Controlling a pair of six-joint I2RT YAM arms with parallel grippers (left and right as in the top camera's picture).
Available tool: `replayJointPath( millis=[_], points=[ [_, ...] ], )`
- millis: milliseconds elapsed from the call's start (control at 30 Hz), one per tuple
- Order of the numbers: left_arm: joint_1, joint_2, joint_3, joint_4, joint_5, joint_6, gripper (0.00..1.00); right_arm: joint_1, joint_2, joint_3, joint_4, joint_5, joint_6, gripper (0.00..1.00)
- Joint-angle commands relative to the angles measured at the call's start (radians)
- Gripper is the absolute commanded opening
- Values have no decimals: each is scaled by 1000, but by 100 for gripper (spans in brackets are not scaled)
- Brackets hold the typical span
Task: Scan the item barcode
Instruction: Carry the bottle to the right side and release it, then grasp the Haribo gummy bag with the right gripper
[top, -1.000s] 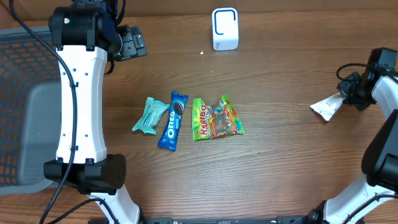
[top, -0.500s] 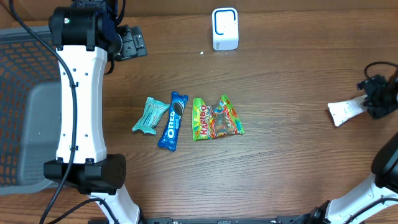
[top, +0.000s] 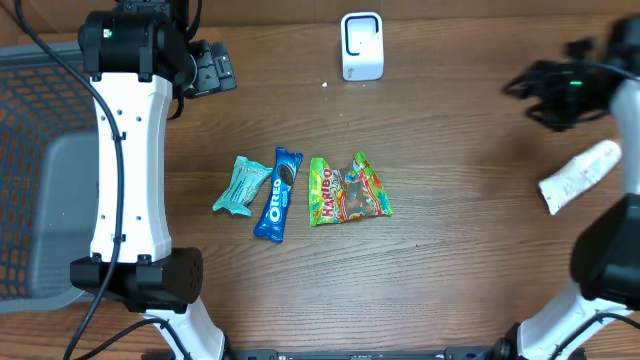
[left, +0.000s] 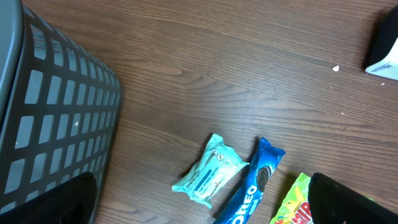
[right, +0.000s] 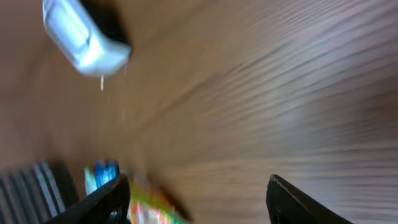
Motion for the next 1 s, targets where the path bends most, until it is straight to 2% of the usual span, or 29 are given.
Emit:
replayJointPath(
  millis=[0,133,400,467,533,633,967],
  points=[
    [5,0,-2,2,-13,16,100,165,-16,8,-50,49,-103,71],
    [5,0,-2,2,-13,16,100,348,-16,8,-81,111,-100,69],
    [5,0,-2,2,-13,16,100,671,-14,6,-31,246,79,47],
    [5,0,-2,2,-13,16,100,743,-10,-7,-10,302,122,45],
    [5,0,-2,2,-13,16,100,781,-4,-23,-6,335,147,41],
    [5,0,-1,2,-13,16,100,818,7,-70,11,333,183,26],
    [5,0,-2,2,-13,16,100,835,112,-219,156,333,339,18]
  ],
)
